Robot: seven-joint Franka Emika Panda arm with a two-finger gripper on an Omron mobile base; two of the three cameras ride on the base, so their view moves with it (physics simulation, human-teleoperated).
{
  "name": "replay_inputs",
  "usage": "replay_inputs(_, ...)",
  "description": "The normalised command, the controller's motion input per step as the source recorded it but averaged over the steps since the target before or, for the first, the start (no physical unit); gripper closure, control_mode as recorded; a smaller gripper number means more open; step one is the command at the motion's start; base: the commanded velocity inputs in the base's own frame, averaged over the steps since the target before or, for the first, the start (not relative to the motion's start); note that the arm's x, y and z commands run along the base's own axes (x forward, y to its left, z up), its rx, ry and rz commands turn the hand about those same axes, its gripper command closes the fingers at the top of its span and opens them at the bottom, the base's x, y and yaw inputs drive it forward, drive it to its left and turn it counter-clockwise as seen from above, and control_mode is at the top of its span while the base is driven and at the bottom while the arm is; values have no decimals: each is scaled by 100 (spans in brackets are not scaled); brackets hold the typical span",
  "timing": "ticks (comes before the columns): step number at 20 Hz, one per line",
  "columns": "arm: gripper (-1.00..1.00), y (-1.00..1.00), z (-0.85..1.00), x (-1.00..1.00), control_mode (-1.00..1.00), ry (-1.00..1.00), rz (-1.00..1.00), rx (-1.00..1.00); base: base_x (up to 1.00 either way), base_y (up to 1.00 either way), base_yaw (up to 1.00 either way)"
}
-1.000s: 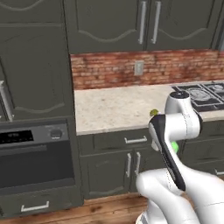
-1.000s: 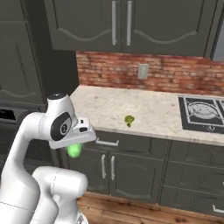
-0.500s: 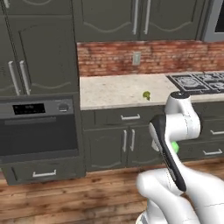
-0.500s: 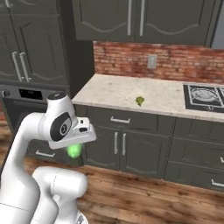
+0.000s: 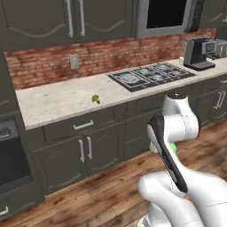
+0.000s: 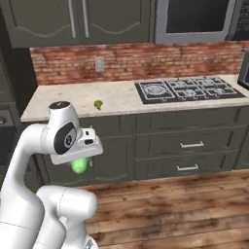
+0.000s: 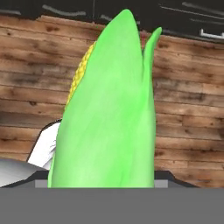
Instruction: Place the corn and broccoli inside the fridge drawer. Close the drawer after placing the vegetables.
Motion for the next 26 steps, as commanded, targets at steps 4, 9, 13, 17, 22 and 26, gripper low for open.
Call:
replay_inputs(4,100,0,0,0,100,0,0,0,0,0,-87)
replay_inputs(9,100,0,0,0,100,0,0,0,18,0,-85)
replay_inputs(13,100,0,0,0,100,0,0,0,60,2,-76)
replay_inputs(17,100,0,0,0,100,0,0,0,100,0,-38)
replay_inputs(22,100,0,0,0,100,0,0,0,100,-21,-18)
replay_inputs(26,100,0,0,0,100,0,0,0,100,-40,-8)
